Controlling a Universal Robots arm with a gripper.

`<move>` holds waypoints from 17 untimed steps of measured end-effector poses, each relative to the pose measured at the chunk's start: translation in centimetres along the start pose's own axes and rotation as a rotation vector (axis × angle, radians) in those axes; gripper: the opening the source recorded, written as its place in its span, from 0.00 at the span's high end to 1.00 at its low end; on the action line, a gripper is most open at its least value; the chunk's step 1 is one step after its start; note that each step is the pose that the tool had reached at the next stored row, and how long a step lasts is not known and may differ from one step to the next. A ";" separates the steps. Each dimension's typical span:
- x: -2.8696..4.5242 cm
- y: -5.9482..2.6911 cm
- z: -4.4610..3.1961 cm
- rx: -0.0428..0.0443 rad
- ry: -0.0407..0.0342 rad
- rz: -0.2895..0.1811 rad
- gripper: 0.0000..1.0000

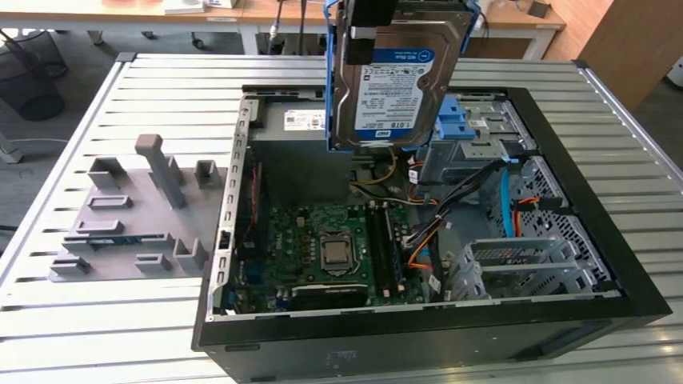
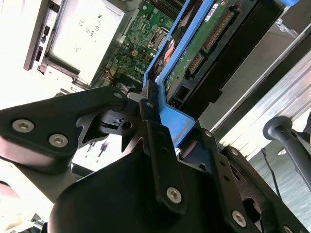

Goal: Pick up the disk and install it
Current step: 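Insert the disk into the insertion slot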

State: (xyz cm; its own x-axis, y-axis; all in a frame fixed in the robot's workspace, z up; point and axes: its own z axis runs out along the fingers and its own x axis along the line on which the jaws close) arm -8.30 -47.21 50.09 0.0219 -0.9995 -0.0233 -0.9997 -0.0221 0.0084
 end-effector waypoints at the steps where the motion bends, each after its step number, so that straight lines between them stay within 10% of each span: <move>1: 0.00 0.00 0.00 0.0000 0.0000 0.000 0.64; 8: 0.25 0.02 0.02 0.0000 0.0000 0.000 0.64; 17: 3.03 0.08 0.38 0.0001 -0.0001 0.005 0.64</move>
State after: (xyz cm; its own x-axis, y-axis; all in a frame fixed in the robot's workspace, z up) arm -8.32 -50.24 49.64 0.0165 -0.9996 -0.0233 -0.9998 -0.0167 0.0084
